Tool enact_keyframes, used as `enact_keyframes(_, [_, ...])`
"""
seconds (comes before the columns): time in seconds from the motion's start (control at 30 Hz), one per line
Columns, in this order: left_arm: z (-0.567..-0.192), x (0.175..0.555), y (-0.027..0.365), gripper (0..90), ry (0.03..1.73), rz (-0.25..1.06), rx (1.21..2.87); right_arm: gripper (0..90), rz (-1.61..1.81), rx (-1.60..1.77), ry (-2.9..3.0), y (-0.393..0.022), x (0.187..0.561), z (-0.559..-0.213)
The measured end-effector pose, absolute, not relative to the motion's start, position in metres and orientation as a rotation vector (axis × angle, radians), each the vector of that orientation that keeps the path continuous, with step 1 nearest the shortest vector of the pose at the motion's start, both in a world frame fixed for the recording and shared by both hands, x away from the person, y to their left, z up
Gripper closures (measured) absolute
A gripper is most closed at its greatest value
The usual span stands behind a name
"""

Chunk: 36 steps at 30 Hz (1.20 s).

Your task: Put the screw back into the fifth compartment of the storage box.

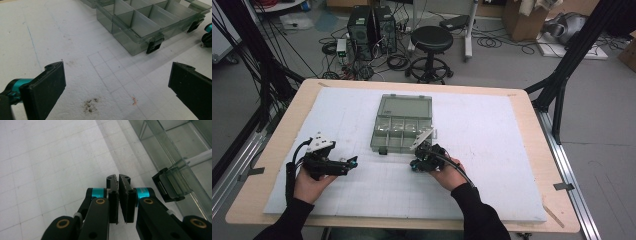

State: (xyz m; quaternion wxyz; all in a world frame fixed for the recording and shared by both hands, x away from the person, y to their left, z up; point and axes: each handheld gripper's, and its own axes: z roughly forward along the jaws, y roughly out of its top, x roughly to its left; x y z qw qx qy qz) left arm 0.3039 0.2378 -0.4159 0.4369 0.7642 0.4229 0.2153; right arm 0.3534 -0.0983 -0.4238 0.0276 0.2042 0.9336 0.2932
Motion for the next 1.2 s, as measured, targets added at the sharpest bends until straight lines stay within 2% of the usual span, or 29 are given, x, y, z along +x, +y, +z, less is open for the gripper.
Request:
enact_keyframes(0.37, [-0.416, 0.305, 0.237, 1.7, 1.057, 0.529, 1.903, 87.1, 0.954, 0.639, 2.880, -0.104, 0.355, -0.419])
enact_keyframes(0.77, [-0.415, 0.304, 0.237, 1.7, 1.059, 0.533, 1.899, 87.1, 1.046, 0.623, 2.863, -0.111, 0.356, -0.387])
enact_keyframes(1.2, [-0.415, 0.302, 0.240, 1.7, 1.057, 0.535, 1.897, 87.1, 1.122, 0.619, 2.829, -0.107, 0.366, -0.367])
